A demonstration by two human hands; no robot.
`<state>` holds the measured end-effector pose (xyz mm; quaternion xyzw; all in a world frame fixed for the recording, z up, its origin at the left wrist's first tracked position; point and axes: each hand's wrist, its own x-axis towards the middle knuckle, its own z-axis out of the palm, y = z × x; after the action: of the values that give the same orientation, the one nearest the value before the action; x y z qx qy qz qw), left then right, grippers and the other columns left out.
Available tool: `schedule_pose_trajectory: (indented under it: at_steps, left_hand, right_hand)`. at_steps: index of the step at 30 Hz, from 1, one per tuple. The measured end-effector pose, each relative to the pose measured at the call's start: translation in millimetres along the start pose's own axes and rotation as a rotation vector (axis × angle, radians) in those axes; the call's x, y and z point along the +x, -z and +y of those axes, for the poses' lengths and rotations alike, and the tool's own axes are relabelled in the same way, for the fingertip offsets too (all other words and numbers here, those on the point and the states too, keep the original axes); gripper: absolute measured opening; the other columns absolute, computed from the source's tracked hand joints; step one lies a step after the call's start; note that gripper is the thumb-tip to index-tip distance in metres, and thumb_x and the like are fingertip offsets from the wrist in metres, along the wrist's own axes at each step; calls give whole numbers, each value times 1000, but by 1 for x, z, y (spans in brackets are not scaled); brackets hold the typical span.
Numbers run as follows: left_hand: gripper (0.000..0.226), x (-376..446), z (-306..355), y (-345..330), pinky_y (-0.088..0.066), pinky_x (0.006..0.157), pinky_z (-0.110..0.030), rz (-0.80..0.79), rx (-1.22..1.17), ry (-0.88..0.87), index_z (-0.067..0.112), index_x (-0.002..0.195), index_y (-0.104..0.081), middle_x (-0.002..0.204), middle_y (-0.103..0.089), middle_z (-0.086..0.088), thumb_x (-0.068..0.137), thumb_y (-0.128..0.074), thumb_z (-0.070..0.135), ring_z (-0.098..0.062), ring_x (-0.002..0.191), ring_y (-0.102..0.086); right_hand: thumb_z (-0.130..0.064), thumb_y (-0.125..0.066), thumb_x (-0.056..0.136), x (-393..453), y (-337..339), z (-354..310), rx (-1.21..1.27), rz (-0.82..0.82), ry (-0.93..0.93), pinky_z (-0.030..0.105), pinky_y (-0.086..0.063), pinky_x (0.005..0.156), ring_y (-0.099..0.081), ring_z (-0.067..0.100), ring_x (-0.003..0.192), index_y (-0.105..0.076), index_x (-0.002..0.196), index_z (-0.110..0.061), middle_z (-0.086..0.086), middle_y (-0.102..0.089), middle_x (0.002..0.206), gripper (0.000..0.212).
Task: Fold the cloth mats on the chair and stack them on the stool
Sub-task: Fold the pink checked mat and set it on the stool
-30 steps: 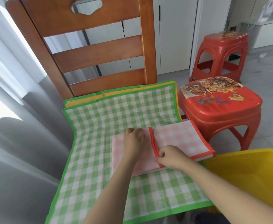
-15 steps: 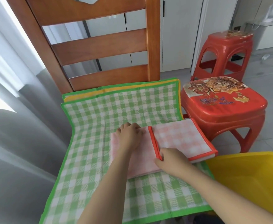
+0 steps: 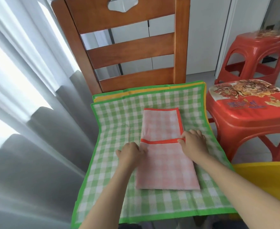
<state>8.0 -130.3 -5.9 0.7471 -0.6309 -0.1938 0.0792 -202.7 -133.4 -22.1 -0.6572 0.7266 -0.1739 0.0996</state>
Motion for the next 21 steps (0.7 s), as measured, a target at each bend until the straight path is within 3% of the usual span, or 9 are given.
schedule_pose_trajectory:
  at_steps: [1, 3, 5, 7, 9, 12, 15, 21]
  left_hand:
    - [22, -3, 0, -4, -25, 100, -38, 35, 25, -16, 17, 98, -53, 97, -52, 2, 94, -42, 36, -22, 98, -50]
    - [44, -8, -3, -15, -24, 104, -36, 109, 51, -115, 15, 134, -38, 129, -43, -5, 91, -40, 25, -26, 121, -40]
    - [63, -12, -5, -26, -19, 112, -37, 124, 52, -306, 16, 147, -23, 148, -28, -8, 85, -24, 27, -27, 135, -27]
    - [74, -13, -5, -34, -10, 117, -36, 86, 84, -425, 16, 150, -17, 157, -16, -7, 80, -8, 37, -25, 144, -14]
    - [72, -11, -5, -37, -7, 119, -36, 48, 69, -417, 15, 151, -15, 158, -13, -5, 84, -14, 41, -23, 146, -8]
    - [67, -9, -4, -36, -21, 116, -34, 85, 2, -407, 14, 148, -25, 148, -30, -5, 87, -24, 42, -22, 138, -24]
    - [56, -8, -3, -38, -25, 113, -31, 96, 29, -412, 13, 146, -29, 143, -32, -4, 96, -32, 37, -20, 135, -26]
    - [70, -9, -2, -45, 5, 120, -34, -11, 144, -384, 15, 152, -1, 160, 3, -3, 94, -14, 51, -19, 147, 10]
  right_hand:
    - [-34, -47, 95, 0, -1, -2, -5, 8, 9, 33, -32, 91, -43, 24, 109, -57, 105, -17, 2, -55, 113, 22]
    - [-33, -46, 95, -1, -5, -3, -19, 21, 20, 32, -31, 89, -44, 23, 107, -56, 102, -18, 1, -55, 111, 20]
    - [-33, -46, 95, -2, -8, -2, -14, 22, 25, 31, -32, 87, -44, 21, 104, -55, 99, -19, -1, -54, 109, 17]
    - [-32, -46, 95, -3, -10, 0, -7, 26, 42, 29, -32, 86, -43, 19, 101, -53, 97, -19, -3, -53, 106, 15]
    - [-30, -46, 95, -5, -12, 1, 2, 43, 70, 28, -31, 82, -41, 18, 95, -53, 94, -18, -3, -52, 102, 14]
    - [-27, -44, 95, -5, -14, 2, 11, 36, 103, 26, -31, 80, -36, 15, 91, -53, 92, -16, -4, -49, 98, 14]
    - [-25, -42, 96, -5, -15, 3, 16, 26, 115, 27, -36, 84, -37, 15, 94, -54, 94, -13, -3, -48, 99, 16]
    - [-25, -39, 97, -12, -17, -4, -100, 52, 81, 31, -33, 96, -41, 21, 110, -49, 118, -12, 2, -49, 122, 26]
